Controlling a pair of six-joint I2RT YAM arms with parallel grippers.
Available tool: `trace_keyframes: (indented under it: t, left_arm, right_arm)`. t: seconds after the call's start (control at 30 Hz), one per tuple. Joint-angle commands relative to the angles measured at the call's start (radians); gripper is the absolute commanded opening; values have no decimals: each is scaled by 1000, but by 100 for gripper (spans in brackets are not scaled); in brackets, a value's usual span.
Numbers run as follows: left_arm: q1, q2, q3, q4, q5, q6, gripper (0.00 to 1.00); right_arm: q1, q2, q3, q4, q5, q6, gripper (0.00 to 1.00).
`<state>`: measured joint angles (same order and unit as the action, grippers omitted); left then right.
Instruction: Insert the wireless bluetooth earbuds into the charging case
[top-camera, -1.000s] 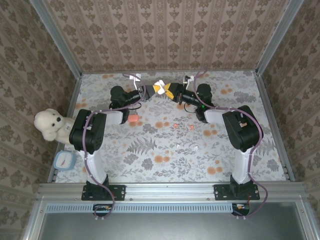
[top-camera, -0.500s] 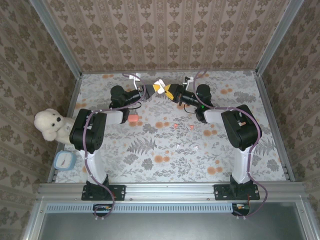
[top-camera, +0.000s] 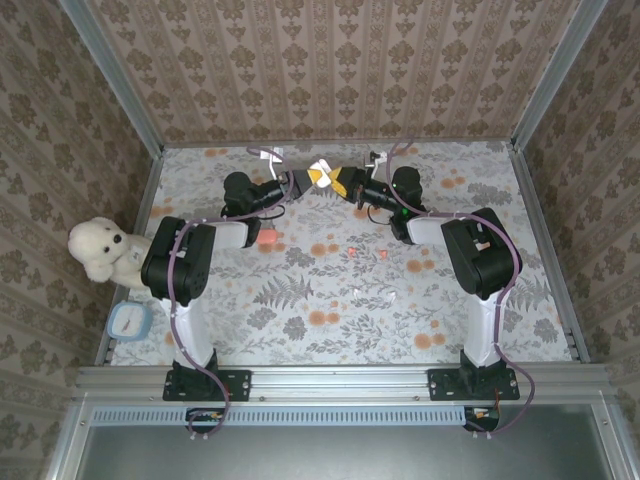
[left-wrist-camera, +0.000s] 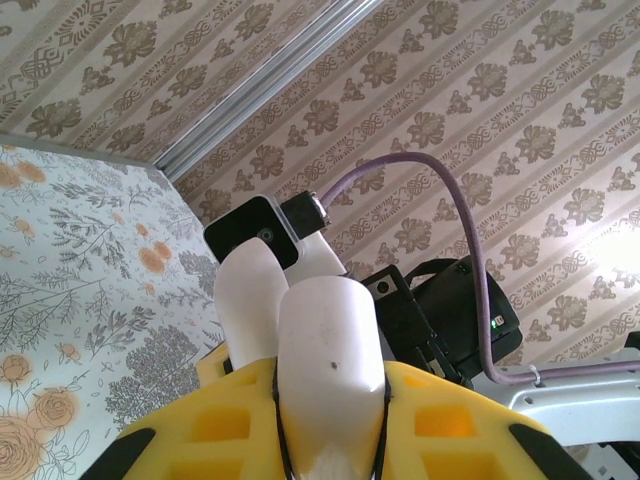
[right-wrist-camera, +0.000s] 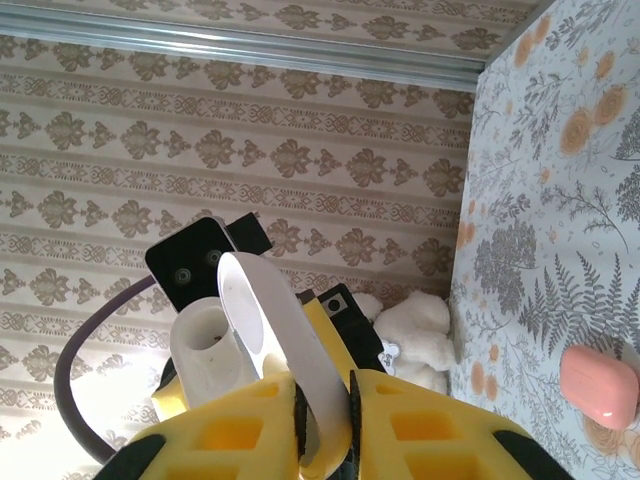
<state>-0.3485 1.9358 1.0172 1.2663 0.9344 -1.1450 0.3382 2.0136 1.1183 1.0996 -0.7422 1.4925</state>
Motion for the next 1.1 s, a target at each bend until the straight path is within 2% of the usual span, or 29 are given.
trace_keyframes:
  t: [0.0,0.1,0.13,0.17,0.27,0.37,0.47,0.57,0.67,0.77,0.83,0.97,1.07]
  left_arm:
    - [-10,14,26,28,6,2,0]
    - [-12,17,26,28,3,1,0]
    - [-12,17,25,28,0,2,3]
    - [-11,17,24,28,-4,2,8]
    - [-9,17,12,27,-16,4,35]
    - [1,9,-4,27,-25,5,54]
    - [26,-14,-26,24,-18,5,64]
    - [67,-48,-41,-14,14,13,68]
    - [104,-100,-39,-153,62,85,70]
    - [123,-166,-3,-450,102,257,73]
    - [122,-217,65,-790,104,493,75]
    - [86,-236,295,-1488,4,988,80]
    - [80,-182,433,-1721,5,1141,84]
  right_arm:
    - [7,3,26,49,-25,0,15]
    - [7,3,30,46,-23,0,11]
    - [7,3,33,44,-22,0,9]
    - [6,3,38,40,-22,0,7]
    - [3,4,52,18,-23,-7,6]
    - [-5,-5,68,-48,-26,-37,2]
    - [-23,-27,89,-171,-38,-110,0]
    - [-45,-56,121,-333,-52,-223,0]
    - [-63,-84,167,-528,-60,-375,0]
    - [-73,-109,227,-763,-46,-563,0]
    - [-81,-117,272,-908,-35,-688,0]
    - [-91,-116,362,-1158,-7,-935,0]
    - [-90,-104,422,-1287,-17,-1082,0]
